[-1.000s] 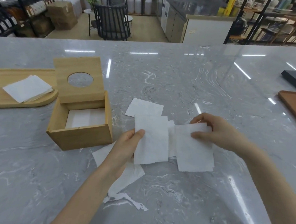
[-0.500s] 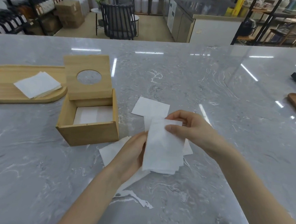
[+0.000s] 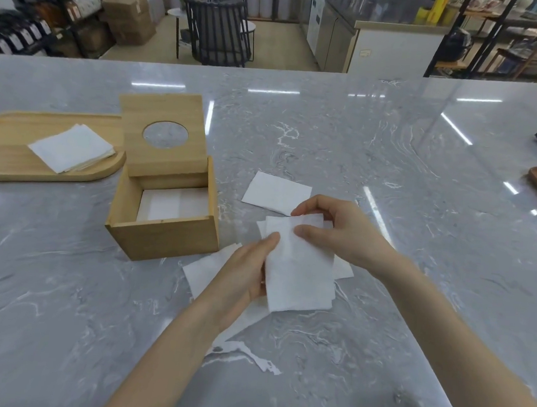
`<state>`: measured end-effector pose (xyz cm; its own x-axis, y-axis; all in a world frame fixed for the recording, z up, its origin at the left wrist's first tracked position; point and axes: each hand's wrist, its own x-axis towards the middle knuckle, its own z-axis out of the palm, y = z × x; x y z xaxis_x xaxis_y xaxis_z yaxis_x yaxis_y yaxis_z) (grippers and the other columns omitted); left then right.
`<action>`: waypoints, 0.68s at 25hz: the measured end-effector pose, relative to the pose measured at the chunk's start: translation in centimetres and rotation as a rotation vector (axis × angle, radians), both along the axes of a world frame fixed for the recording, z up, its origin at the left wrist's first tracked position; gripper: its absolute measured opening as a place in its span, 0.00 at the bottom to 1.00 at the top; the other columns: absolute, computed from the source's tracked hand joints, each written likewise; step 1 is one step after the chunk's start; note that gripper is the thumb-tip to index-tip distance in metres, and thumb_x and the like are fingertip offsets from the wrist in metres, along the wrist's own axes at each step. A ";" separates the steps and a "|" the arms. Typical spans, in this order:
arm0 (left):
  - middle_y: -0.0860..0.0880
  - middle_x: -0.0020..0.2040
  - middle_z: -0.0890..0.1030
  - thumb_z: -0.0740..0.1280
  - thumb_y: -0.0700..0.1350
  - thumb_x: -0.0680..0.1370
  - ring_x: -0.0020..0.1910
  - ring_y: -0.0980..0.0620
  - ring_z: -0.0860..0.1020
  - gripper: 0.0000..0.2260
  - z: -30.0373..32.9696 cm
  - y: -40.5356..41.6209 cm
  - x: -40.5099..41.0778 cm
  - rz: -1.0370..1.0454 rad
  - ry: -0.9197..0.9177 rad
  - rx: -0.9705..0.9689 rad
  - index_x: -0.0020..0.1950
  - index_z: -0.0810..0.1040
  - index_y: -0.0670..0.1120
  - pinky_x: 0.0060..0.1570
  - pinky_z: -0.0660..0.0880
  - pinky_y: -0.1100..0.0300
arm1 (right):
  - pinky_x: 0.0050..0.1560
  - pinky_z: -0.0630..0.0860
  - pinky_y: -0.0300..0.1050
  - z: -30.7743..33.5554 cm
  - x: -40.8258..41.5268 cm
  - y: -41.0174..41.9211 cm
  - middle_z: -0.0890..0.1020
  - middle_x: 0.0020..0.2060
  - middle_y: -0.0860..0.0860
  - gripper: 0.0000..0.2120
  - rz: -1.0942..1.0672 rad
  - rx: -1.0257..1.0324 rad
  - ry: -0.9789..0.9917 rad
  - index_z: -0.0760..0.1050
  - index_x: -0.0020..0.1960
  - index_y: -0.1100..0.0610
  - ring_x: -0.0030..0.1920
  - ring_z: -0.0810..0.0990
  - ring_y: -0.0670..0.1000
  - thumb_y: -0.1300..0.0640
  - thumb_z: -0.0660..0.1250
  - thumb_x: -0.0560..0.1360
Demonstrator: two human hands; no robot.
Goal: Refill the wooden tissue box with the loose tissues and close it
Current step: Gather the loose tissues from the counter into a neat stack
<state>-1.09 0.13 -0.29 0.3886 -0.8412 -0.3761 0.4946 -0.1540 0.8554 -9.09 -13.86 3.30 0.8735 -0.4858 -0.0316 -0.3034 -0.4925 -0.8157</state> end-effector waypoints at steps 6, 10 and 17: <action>0.50 0.45 0.84 0.60 0.45 0.78 0.46 0.53 0.82 0.09 -0.5 0.3 0.3 0.120 -0.052 0.049 0.47 0.79 0.45 0.52 0.76 0.55 | 0.45 0.72 0.29 -1.2 0.0 -2.8 0.80 0.41 0.47 0.05 -0.137 -0.102 -0.012 0.76 0.49 0.51 0.43 0.78 0.50 0.56 0.66 0.73; 0.55 0.38 0.86 0.61 0.45 0.77 0.41 0.57 0.83 0.09 -0.6 0.6 0.6 0.143 -0.057 0.054 0.44 0.80 0.47 0.50 0.75 0.58 | 0.61 0.69 0.45 -3.0 -0.2 -4.7 0.72 0.57 0.57 0.24 -0.087 -0.334 0.392 0.69 0.64 0.55 0.57 0.72 0.56 0.51 0.69 0.70; 0.56 0.36 0.86 0.62 0.46 0.77 0.39 0.58 0.82 0.09 -0.9 0.7 0.8 0.182 -0.065 0.097 0.41 0.80 0.49 0.49 0.75 0.57 | 0.57 0.66 0.45 -3.8 0.3 -4.8 0.67 0.53 0.55 0.22 -0.065 -0.314 0.529 0.69 0.59 0.57 0.57 0.67 0.56 0.49 0.70 0.69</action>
<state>-0.28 0.80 -1.23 0.5570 -0.7158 -0.4212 0.4664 -0.1500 0.8718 -8.82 -18.67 -0.51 0.7464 -0.5941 -0.2997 -0.6651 -0.6511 -0.3656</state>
